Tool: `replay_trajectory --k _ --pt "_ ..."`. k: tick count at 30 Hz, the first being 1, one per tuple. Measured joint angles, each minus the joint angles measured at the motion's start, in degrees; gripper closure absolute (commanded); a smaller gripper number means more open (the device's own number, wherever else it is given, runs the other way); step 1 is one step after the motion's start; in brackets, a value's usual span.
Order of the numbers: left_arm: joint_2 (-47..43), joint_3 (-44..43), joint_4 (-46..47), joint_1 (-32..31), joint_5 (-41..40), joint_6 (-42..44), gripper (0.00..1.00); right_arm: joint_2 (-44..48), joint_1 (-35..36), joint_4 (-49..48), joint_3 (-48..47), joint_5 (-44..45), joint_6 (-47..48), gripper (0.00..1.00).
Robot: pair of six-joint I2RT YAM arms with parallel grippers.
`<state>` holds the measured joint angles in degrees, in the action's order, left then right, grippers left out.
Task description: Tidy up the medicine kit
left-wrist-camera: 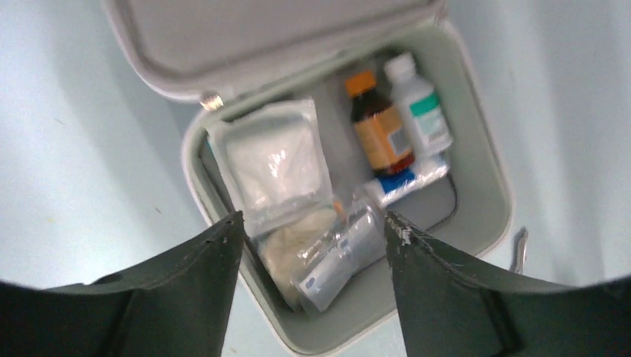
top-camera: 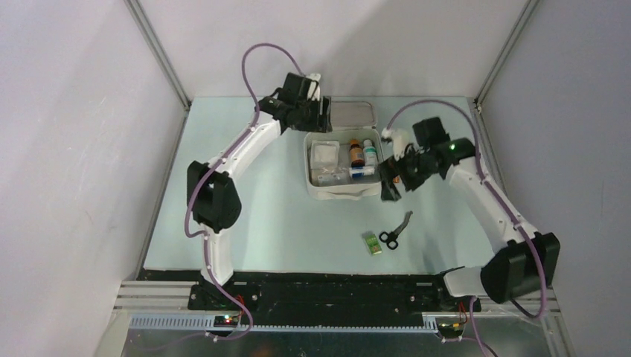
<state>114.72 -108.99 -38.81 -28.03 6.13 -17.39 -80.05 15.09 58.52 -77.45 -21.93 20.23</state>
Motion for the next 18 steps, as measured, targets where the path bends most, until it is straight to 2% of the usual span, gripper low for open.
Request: replay_trajectory --k 1,2,3,4,11,16,18 --pt "-0.5 -1.6 0.0 0.3 -0.6 1.4 0.14 2.3 2.0 -0.2 3.7 -0.5 -1.7 0.06" --pt "-1.0 -2.5 0.1 0.5 -1.3 2.4 0.05 3.6 3.4 -0.2 6.0 -1.0 -2.8 0.09" --pt "-1.7 -3.6 0.1 0.9 -2.8 3.3 0.03 5.0 5.6 -0.3 9.2 -1.7 -4.5 0.14" --pt "-3.0 -4.2 0.2 1.5 -5.0 4.1 0.01 5.4 6.9 -0.2 11.2 -2.3 -6.0 0.16" --pt "-12.7 -3.5 0.4 6.4 -21.2 7.1 0.00 3.3 14.7 -3.2 19.2 -2.0 -17.0 0.22" --pt "-18.2 2.3 0.6 6.4 -25.1 8.0 0.00 -2.0 23.3 -6.3 19.3 2.1 -24.6 0.25" --pt "-19.2 4.6 0.5 6.5 -25.3 8.0 0.00 -4.5 24.6 -6.8 19.5 4.2 -28.2 0.26"
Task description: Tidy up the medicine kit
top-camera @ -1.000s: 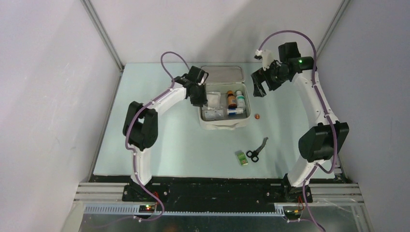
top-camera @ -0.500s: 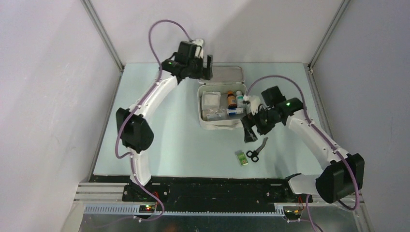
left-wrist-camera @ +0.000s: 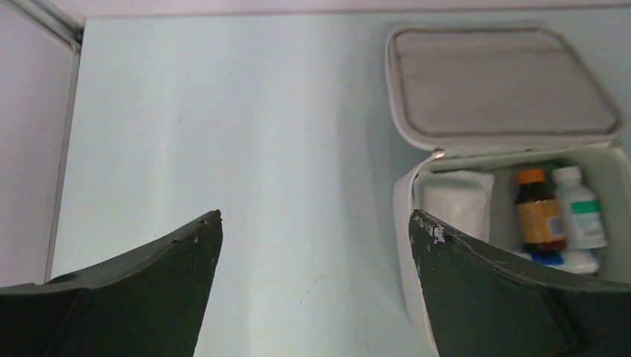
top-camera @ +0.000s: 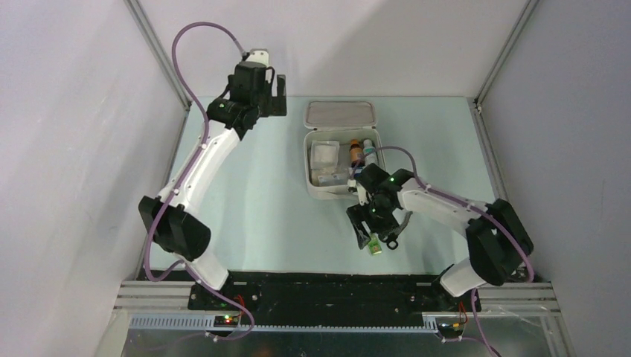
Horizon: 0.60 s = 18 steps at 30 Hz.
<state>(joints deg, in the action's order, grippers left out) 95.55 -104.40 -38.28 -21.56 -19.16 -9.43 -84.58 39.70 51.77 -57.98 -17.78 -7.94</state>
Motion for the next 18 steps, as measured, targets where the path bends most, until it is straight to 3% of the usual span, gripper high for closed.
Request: replay_trajectory --k 7,18 --pt "-1.1 5.9 -1.0 3.4 0.5 -0.6 0.01 -8.1 0.5 -0.1 1.7 6.4 -8.6 0.27" --pt "-3.4 7.4 -1.4 8.5 4.5 -3.2 0.02 -12.4 3.1 -3.2 1.7 11.3 -10.6 0.34"
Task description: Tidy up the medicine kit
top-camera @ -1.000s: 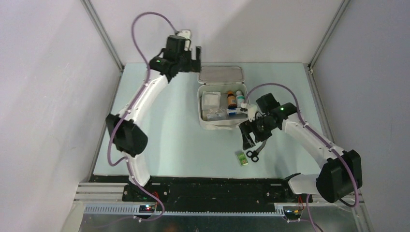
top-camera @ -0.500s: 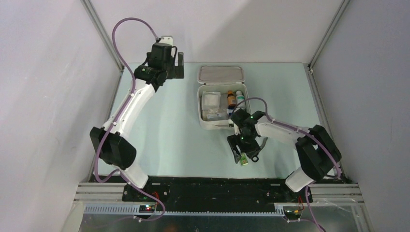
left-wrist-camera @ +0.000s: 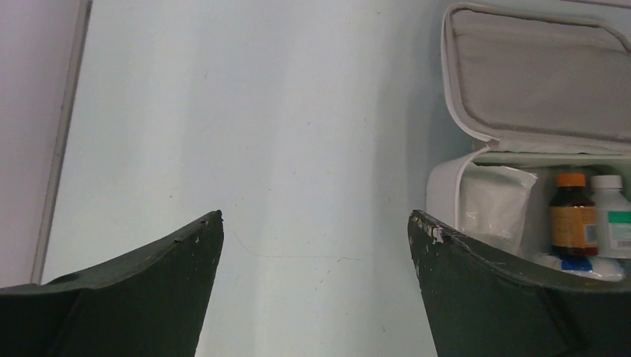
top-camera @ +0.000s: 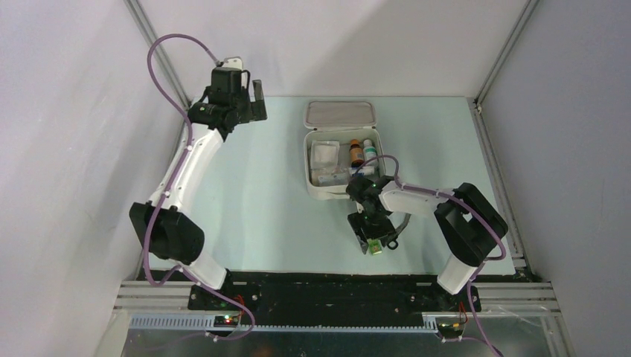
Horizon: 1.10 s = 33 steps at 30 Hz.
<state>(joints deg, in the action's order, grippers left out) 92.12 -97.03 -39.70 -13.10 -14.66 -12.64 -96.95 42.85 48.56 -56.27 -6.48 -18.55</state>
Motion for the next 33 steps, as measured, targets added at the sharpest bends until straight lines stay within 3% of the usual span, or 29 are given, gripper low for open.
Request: replay_trajectory --k 9,12,14,25,33 --pt "0.0 0.0 0.0 0.1 1.8 -1.4 0.03 -0.1 2.2 -0.5 0.1 4.5 0.6 0.42" --pt "0.0 0.0 0.0 0.1 2.0 -1.5 0.03 0.4 3.1 -0.9 0.5 5.6 1.1 0.53" --pt "0.0 0.0 0.0 0.1 2.1 -1.9 0.03 0.8 3.3 -1.5 0.8 5.7 1.7 0.56" --pt "0.0 0.0 0.0 0.2 3.5 -2.4 0.04 6.4 2.0 -1.3 0.3 4.6 6.3 0.57" --pt "0.0 -1.9 0.0 0.4 3.5 -1.2 0.04 12.4 -5.4 8.6 -14.5 4.2 14.6 0.57"
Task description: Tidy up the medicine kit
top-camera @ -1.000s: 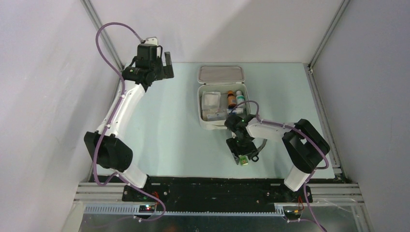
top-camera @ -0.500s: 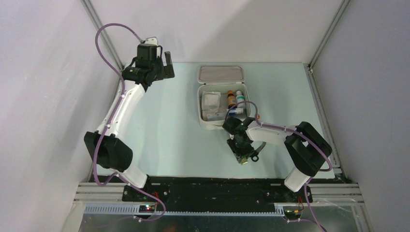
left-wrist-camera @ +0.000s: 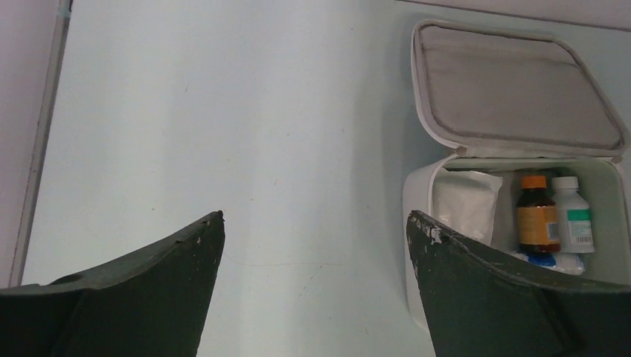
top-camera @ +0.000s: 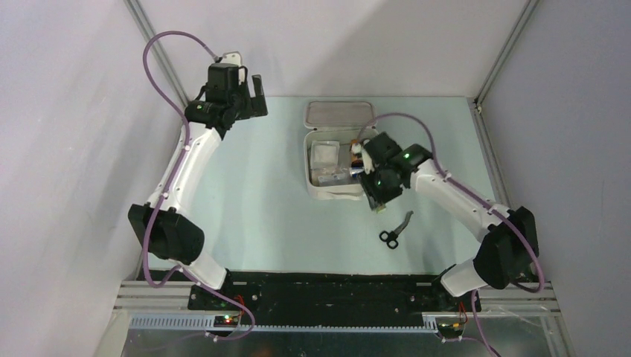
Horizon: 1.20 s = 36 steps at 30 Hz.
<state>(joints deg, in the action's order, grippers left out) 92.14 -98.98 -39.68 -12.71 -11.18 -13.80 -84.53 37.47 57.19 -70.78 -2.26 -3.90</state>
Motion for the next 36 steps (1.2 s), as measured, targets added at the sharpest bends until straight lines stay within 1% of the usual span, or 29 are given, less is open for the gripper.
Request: replay_trajectory --k 3,6,9,12,15,20,24,30,34,36 --pt "0.0 -0.2 0.1 0.0 -0.2 0.9 0.04 -0.5 -3.9 1.5 -7.1 0.5 3.4 0.57" --pt "0.0 -0.2 0.1 0.0 -0.2 1.7 0.04 -3.0 -7.3 1.1 -13.6 1.3 6.3 0.56" --pt "-0.5 -0.1 0.1 0.0 -0.1 2.4 0.04 -8.8 -10.3 0.1 -19.8 2.2 8.0 0.55" --pt "-1.7 0.8 0.1 0.0 -0.2 3.1 0.04 -16.9 -12.6 -2.2 -24.9 2.6 8.4 0.52" --pt "-3.1 1.7 0.1 0.0 -0.2 3.6 0.04 -22.8 -14.0 -3.8 -25.6 2.7 8.3 0.51" --pt "-4.2 1.9 0.1 0.0 -0.3 3.9 0.03 -29.6 -15.0 -2.3 -27.5 2.7 7.4 0.51" --pt "-4.5 2.6 0.5 0.0 -0.8 4.5 0.03 -30.1 -15.2 -1.2 -29.6 1.4 6.4 0.51" --pt "-5.4 5.2 1.0 0.0 -1.3 5.2 0.03 -30.1 -14.6 -0.7 -29.9 -1.1 5.4 0.50" --pt "-5.5 5.6 1.0 0.0 -1.2 5.4 0.03 -29.9 -15.0 -0.5 -30.5 -2.8 5.4 0.47" --pt "-5.5 5.6 1.1 0.0 -0.8 5.4 0.01 -29.4 -16.1 -0.5 -31.1 -3.9 5.4 0.44"
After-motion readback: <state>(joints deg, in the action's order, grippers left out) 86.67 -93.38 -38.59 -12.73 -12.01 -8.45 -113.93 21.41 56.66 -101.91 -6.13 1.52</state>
